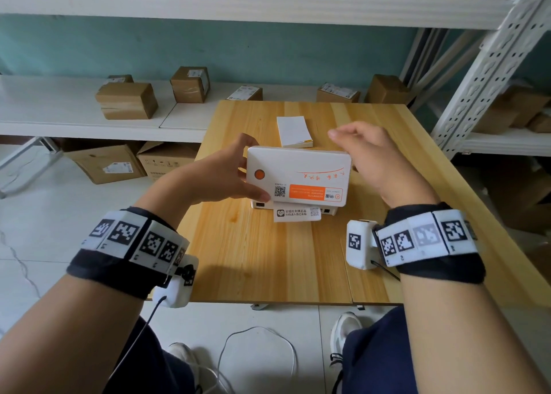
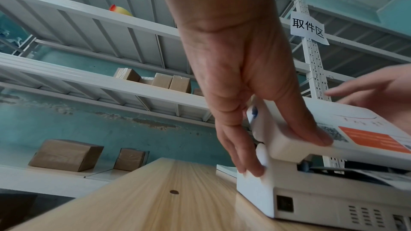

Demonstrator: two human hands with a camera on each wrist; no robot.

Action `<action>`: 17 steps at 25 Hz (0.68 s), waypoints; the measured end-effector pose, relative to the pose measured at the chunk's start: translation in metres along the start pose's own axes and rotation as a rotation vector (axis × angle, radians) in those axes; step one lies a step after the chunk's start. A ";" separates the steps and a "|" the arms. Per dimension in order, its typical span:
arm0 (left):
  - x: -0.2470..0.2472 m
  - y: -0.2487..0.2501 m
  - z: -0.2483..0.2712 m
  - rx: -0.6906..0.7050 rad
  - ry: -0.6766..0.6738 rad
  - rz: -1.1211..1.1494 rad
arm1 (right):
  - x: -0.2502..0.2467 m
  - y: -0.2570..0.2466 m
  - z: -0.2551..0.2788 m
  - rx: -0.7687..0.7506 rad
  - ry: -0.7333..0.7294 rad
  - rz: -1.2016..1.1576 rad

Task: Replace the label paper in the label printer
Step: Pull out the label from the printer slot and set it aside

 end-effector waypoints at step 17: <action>-0.004 0.003 0.000 -0.069 -0.002 0.040 | 0.042 0.006 0.057 -0.488 -0.153 0.987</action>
Point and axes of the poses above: each hand's wrist, its own z-axis away from the middle knuckle, its own x-axis out of the palm, y = z × x, the point moved 4 cm from there along -z, towards the middle knuckle, and after that the axes turned 4 degrees about z, right-handed, at the moved point
